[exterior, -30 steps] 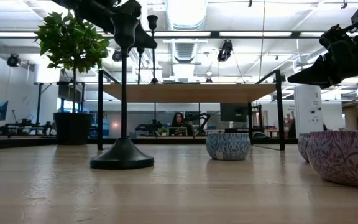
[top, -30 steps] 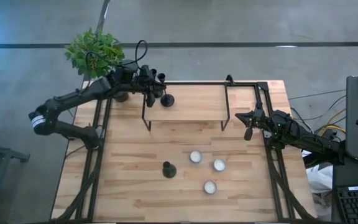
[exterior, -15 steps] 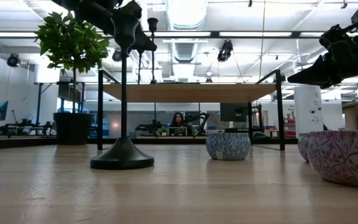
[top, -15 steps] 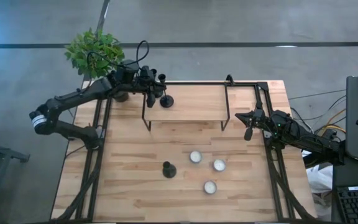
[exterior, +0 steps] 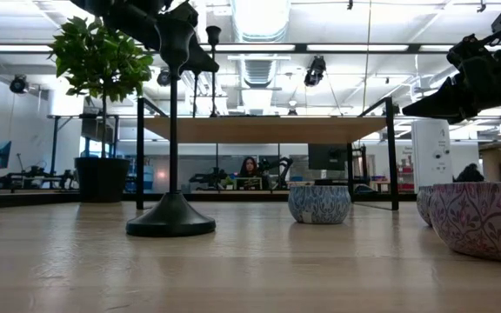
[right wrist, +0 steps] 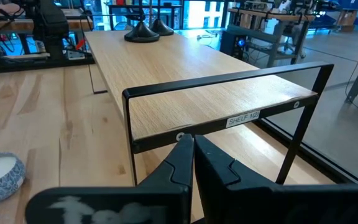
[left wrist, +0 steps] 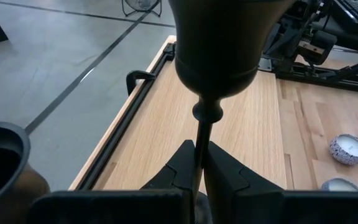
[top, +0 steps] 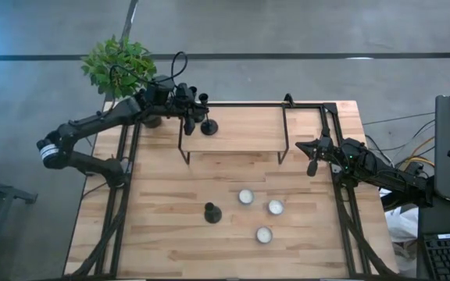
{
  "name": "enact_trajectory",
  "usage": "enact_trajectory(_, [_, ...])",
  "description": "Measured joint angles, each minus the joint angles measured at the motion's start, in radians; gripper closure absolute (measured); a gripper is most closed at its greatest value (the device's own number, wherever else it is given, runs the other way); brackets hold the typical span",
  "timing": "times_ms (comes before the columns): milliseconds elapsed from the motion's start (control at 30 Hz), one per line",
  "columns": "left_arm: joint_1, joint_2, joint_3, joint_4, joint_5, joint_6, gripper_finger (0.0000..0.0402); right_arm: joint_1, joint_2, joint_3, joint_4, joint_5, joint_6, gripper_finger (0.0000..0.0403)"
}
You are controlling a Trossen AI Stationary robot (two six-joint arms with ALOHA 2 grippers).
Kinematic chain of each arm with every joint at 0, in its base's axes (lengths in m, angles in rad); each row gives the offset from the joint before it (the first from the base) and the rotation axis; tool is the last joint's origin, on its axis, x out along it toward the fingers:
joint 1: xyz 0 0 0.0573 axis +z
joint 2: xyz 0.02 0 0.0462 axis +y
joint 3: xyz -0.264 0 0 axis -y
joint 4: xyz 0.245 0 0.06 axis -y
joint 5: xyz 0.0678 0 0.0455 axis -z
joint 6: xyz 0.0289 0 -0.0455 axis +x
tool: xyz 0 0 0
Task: Pick & Place candle stick holders
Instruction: Put the left black candle holder on the shelf, then put the black candle holder on the shelf
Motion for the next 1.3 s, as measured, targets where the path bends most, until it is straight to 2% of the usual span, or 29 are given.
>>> enact_trajectory(267, [0.000,0.001,-0.004,-0.009,-0.001,0.014,0.0332,0.000,0.000,0.000,0.000,0.000,0.000,0.0394])
enact_trajectory(1067, [0.000,0.001,-0.004,0.007,-0.005,0.031,0.0322,0.000,0.000,0.000,0.000,0.000,0.000,0.0394])
enact_trajectory(1300, [0.000,0.000,-0.003,0.003,-0.005,0.018,0.0274,0.000,0.000,0.000,0.000,0.000,0.000,0.0394])
